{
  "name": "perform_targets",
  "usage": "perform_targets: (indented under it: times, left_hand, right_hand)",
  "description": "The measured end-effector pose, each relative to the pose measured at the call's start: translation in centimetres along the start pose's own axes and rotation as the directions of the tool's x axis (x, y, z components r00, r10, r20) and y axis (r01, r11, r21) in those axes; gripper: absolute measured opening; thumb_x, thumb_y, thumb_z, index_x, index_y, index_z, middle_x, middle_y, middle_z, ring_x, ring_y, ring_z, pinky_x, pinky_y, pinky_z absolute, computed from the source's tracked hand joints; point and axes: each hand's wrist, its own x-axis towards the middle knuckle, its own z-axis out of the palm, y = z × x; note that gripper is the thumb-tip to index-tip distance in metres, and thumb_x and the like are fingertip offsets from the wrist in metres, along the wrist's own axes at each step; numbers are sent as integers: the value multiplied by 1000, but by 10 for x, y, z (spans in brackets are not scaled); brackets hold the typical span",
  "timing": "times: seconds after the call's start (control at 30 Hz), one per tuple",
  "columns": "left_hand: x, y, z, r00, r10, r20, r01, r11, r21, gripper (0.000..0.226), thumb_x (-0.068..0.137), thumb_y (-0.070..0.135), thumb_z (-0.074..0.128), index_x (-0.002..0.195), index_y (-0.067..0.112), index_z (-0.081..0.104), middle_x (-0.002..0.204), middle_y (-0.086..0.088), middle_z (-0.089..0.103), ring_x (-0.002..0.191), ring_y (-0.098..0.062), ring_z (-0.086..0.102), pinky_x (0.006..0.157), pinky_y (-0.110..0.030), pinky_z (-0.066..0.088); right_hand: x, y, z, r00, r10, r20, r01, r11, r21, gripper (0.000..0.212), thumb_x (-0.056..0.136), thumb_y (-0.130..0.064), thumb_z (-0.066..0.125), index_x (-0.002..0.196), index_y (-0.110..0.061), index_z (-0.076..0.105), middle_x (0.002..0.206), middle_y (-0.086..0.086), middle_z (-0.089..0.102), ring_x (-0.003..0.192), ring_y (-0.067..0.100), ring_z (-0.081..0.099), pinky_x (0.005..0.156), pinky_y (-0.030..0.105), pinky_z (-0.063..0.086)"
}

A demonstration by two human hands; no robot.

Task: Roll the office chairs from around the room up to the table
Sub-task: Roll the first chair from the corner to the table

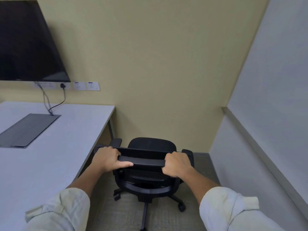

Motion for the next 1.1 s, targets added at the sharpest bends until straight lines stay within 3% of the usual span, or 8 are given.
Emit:
perform_targets:
  times: [0.17,0.37,0.5,0.73,1.1]
  left_hand:
    - [5,18,1,995,-90,-32,89,996,-25,86,60,106,21,47,24,43,45,7,50,43,-7,48,44,-29,26]
    - [-11,76,3,964,-266,-27,265,964,-31,95,60,107,21,51,18,53,47,5,54,44,-10,51,45,-31,39]
    - [-30,116,1,930,-362,-64,363,932,3,86,63,105,23,46,22,38,41,6,44,39,-9,46,42,-27,29]
    - [-63,164,-6,834,-542,-103,550,832,71,89,62,106,21,44,21,43,41,5,46,38,-9,44,40,-26,27]
    - [-26,175,-4,680,-713,-168,730,681,64,94,60,107,14,45,21,47,43,7,44,38,-12,40,41,-29,23]
  right_hand:
    - [30,28,-1,996,-86,13,86,995,-44,17,66,-37,53,66,-20,58,58,-4,55,52,20,52,50,30,42]
    - [33,70,-4,977,-208,35,210,976,-52,13,67,-32,56,68,-20,60,60,-4,56,54,20,52,51,30,41]
    - [31,93,-6,949,-310,65,314,948,-59,12,63,-28,56,68,-19,62,61,-3,58,57,22,56,51,30,40]
    - [41,107,-12,839,-542,46,544,835,-87,16,64,-33,54,57,-19,51,55,-3,54,53,22,53,46,30,31]
    - [138,97,-21,736,-675,56,676,727,-124,14,57,-31,52,52,-24,40,50,-6,44,44,12,38,44,29,25]
